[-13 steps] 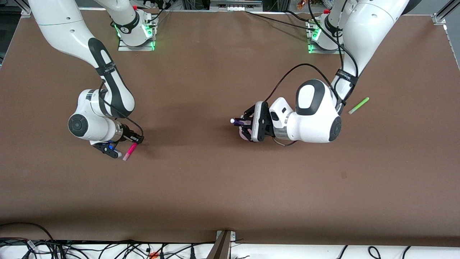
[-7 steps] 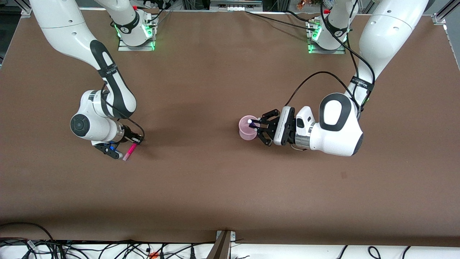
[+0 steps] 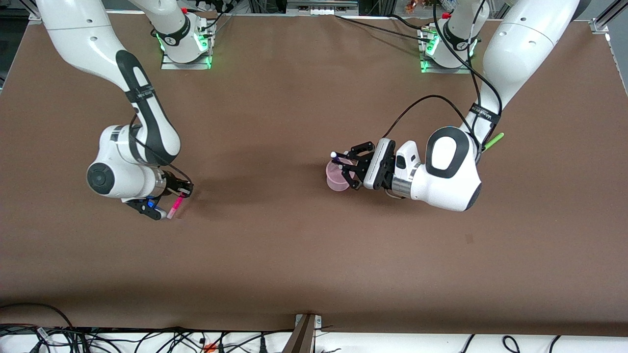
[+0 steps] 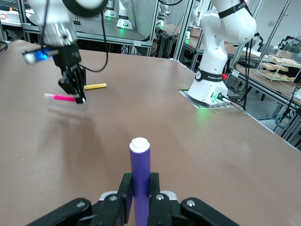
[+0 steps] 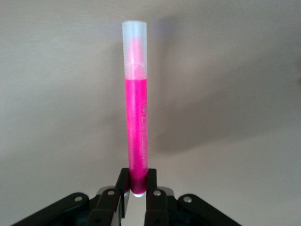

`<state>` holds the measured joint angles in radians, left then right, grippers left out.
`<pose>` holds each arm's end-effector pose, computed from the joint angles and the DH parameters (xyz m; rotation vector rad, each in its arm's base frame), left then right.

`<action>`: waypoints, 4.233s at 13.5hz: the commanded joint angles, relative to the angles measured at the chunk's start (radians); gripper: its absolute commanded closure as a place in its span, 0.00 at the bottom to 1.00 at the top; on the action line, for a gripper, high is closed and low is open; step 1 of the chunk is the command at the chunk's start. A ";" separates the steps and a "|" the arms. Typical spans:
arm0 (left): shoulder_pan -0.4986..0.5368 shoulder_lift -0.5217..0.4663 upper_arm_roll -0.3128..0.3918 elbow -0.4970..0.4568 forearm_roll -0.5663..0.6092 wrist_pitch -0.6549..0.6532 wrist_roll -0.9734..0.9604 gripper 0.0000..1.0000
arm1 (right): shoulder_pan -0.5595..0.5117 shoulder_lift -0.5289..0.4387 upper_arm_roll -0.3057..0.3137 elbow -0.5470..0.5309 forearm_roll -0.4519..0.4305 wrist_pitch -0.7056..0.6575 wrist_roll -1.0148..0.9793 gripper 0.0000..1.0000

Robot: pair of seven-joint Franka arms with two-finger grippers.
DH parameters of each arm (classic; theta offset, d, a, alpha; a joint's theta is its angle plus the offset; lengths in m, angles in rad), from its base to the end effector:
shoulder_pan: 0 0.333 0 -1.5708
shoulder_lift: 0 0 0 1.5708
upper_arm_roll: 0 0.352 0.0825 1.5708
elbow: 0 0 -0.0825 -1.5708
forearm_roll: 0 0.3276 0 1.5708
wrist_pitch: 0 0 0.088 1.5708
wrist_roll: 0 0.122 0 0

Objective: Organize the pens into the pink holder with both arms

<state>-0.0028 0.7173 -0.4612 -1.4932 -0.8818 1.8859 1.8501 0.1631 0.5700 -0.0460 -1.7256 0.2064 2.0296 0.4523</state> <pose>0.6040 -0.2981 0.3532 1.2706 -1.6292 0.5823 0.6068 0.0893 0.2896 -2.9665 0.6751 0.4504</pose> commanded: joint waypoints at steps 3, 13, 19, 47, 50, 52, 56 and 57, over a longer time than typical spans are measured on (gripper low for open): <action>0.003 0.010 0.003 -0.025 0.067 0.061 0.055 0.44 | -0.010 -0.051 -0.012 0.168 0.021 -0.285 -0.010 1.00; 0.107 -0.123 0.030 -0.022 0.160 -0.007 -0.432 0.00 | -0.008 -0.159 -0.025 0.321 0.033 -0.577 -0.004 1.00; 0.141 -0.196 0.032 0.037 0.463 -0.118 -1.027 0.00 | 0.134 -0.107 -0.002 0.321 0.290 -0.484 0.343 1.00; 0.078 -0.563 0.350 0.046 0.908 -0.248 -1.766 0.00 | 0.589 0.218 0.000 0.267 1.509 0.258 0.412 1.00; 0.032 -0.729 0.392 -0.169 0.909 -0.157 -1.773 0.00 | 0.579 0.231 0.000 0.251 1.507 0.250 0.381 1.00; -0.002 -0.801 0.403 -0.243 0.920 -0.159 -1.772 0.00 | 0.575 0.248 0.000 0.251 1.509 0.250 0.338 0.97; -0.008 -0.812 0.438 -0.283 0.919 -0.168 -1.772 0.00 | 0.573 0.245 -0.003 0.258 1.501 0.250 0.330 0.02; -0.006 -0.809 0.438 -0.272 0.919 -0.168 -1.772 0.00 | 0.576 0.238 -0.006 0.262 1.499 0.251 0.341 0.01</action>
<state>0.0061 -0.0842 -0.0415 -1.7503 0.0444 1.6954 0.0834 0.7371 0.8234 -0.0496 -1.4694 1.6872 2.2794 0.8062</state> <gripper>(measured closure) 0.000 0.643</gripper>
